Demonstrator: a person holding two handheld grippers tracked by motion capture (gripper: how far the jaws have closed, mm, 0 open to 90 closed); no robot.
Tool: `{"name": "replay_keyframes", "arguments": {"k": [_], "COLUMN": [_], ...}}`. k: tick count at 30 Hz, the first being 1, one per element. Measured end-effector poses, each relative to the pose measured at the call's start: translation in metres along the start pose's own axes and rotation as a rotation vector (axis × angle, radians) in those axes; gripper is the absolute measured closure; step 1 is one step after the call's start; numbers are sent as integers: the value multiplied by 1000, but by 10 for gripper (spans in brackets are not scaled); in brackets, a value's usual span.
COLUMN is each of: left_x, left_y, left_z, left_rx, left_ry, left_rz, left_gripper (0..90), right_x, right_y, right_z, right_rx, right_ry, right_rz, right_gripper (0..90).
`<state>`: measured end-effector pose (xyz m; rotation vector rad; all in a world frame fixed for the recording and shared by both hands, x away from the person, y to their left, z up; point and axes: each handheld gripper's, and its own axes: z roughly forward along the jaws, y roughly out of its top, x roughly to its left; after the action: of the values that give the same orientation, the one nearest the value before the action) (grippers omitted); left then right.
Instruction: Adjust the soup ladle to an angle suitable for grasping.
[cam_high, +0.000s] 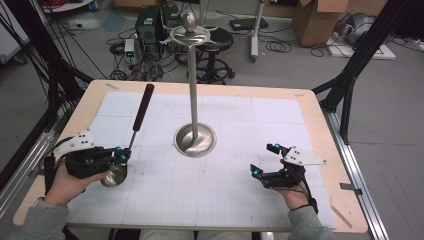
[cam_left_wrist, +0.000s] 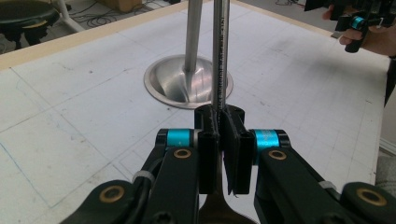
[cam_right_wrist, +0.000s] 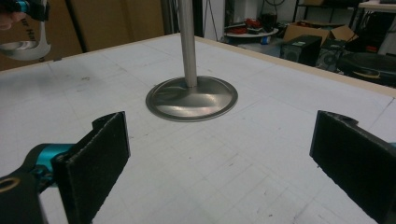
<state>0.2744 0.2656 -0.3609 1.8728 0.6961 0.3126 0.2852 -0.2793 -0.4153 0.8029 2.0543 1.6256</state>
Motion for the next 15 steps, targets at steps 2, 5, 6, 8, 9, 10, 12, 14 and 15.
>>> {"name": "replay_keyframes", "arguments": {"k": [2, 5, 6, 8, 9, 10, 12, 14, 15], "left_x": [-1, -2, -3, -2, -1, 0, 2, 5, 6], "left_y": [0, 1, 0, 0, 0, 0, 2, 4, 5], "left_z": [1, 2, 3, 3, 3, 3, 3, 3, 3], "left_rx": [3, 12, 15, 19, 19, 18, 10, -4, -14], "left_ry": [5, -1, -5, -5, -7, -5, 2, 3, 4], "left_rz": [3, 10, 10, 12, 12, 8, -1, -9, -13], "left_gripper": [844, 844, 844, 844, 844, 844, 845, 844, 845], "right_x": [-1, -3, -3, -4, -3, -2, -1, -1, -2], "right_y": [0, 0, 0, -1, -1, -1, -2, -3, -4], "right_z": [0, 1, 1, 1, 1, 0, -2, -6, -8], "right_rx": [-6, -5, -5, -4, -2, -2, 0, -1, -4], "right_ry": [-1, -2, -1, -5, -5, -4, -5, -13, -17], "right_rz": [-2, 10, 12, 8, 3, 3, 2, -1, 7], "right_gripper": [38, 38, 38, 38, 38, 38, 38, 38, 38]}}
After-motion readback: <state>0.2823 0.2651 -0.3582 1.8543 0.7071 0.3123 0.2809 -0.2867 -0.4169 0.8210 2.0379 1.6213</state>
